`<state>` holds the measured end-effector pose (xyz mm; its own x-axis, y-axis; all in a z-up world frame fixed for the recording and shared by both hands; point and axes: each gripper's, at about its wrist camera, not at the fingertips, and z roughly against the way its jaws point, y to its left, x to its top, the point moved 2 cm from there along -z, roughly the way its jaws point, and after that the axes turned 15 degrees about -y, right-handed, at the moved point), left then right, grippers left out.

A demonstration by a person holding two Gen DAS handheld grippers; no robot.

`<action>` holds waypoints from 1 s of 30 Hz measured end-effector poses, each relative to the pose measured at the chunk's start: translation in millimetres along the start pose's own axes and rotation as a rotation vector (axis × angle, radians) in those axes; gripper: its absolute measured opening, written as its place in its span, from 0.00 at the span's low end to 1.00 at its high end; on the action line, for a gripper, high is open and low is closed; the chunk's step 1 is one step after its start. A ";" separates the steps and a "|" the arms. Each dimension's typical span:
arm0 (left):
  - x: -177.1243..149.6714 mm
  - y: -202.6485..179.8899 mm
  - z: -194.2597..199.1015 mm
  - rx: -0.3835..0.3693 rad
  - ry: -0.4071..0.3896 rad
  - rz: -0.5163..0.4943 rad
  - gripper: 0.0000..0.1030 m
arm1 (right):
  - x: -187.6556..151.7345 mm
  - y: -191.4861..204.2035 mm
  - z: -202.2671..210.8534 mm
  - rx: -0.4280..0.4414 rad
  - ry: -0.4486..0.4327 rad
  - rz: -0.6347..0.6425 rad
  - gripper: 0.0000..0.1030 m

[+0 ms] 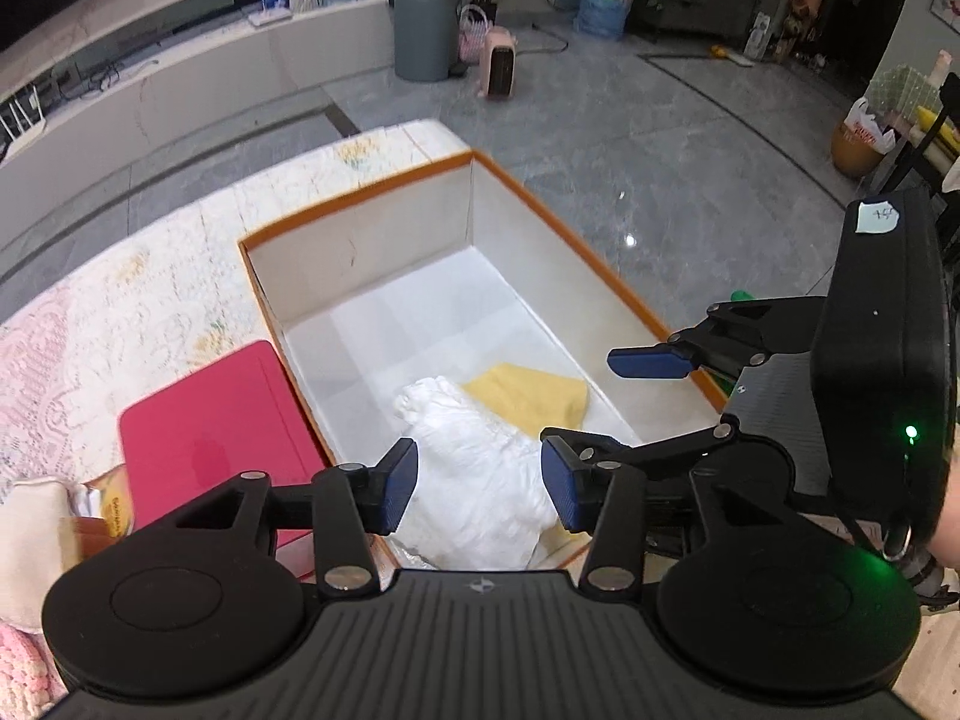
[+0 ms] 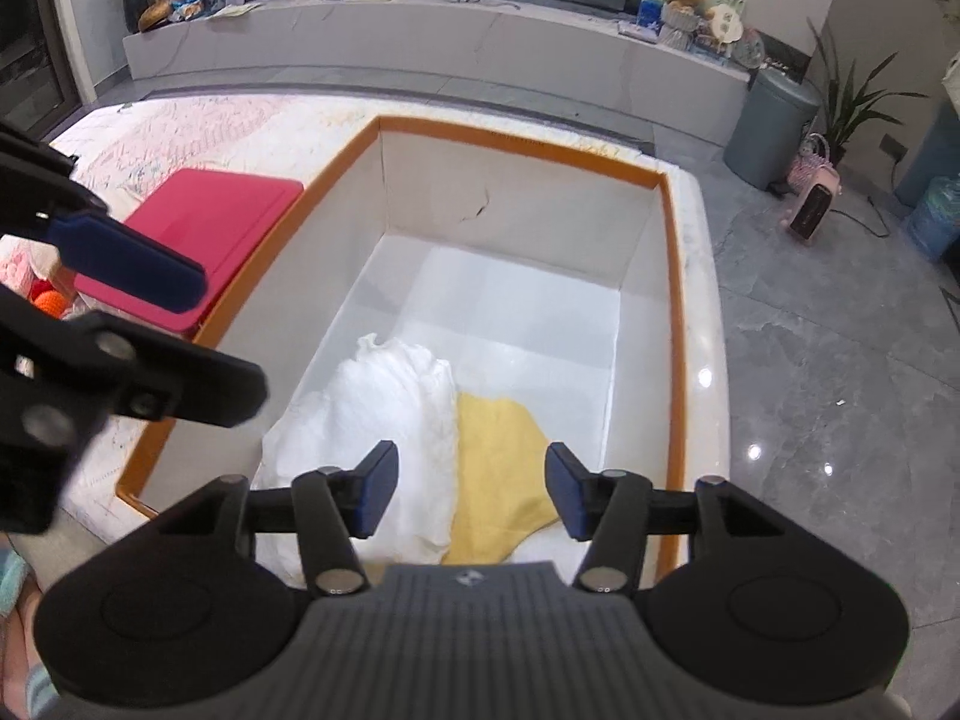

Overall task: Organize soft objects
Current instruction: 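Open both tools to drop the cloths into the white box, then move both tools back over the remaining soft items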

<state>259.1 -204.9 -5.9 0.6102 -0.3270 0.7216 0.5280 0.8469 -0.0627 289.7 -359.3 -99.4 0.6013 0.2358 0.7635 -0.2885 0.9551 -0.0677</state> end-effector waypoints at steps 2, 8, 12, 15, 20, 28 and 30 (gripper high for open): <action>0.7 -1.1 9.6 0.004 -0.025 -0.008 0.53 | 2.3 1.3 7.4 -0.009 -0.020 -0.013 0.55; 0.4 -2.2 43.3 0.016 -0.109 -0.025 0.53 | 6.1 5.7 34.5 -0.047 -0.102 -0.074 0.56; -3.3 -1.1 66.9 0.040 -0.196 -0.040 0.53 | 6.9 15.0 56.8 -0.079 -0.183 -0.103 0.58; -10.7 2.1 83.4 0.054 -0.256 -0.038 0.53 | 7.2 25.2 73.4 -0.110 -0.254 -0.131 0.62; -30.3 17.8 110.5 0.076 -0.353 0.014 0.53 | 5.0 46.9 99.0 -0.123 -0.365 -0.178 0.64; -74.6 53.7 148.1 0.198 -0.492 0.064 0.53 | -7.7 95.5 126.4 -0.088 -0.487 -0.225 0.65; -85.6 61.6 155.6 0.240 -0.523 0.077 0.53 | -12.1 111.9 130.0 -0.081 -0.512 -0.227 0.65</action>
<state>147.5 -59.5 35.7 0.2365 -0.0623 0.9696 0.3075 0.9514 -0.0138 153.3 -278.7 -32.7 0.1975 -0.0748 0.9774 -0.1245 0.9871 0.1007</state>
